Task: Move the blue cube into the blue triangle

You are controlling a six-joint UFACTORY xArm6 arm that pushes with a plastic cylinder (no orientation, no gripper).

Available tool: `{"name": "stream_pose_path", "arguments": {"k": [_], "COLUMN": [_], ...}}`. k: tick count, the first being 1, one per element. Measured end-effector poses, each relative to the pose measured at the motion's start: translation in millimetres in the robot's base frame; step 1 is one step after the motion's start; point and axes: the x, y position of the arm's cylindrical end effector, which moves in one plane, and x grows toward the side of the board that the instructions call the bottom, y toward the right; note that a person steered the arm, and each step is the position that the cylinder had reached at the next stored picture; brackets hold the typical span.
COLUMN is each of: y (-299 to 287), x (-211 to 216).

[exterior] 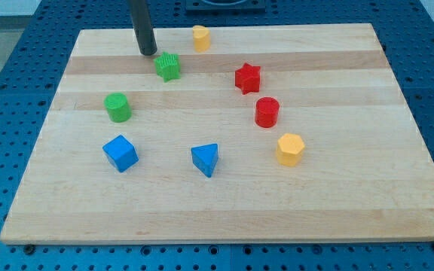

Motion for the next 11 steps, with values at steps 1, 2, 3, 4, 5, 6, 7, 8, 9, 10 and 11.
{"name": "stream_pose_path", "arguments": {"k": [1, 2, 3, 4, 5, 6, 7, 8, 9, 10, 11], "y": [-8, -41, -63, -65, -64, 6, 69, 42, 59, 106, 115], "x": [14, 85, 124, 194, 215, 258, 294, 308, 346, 312, 268]}}
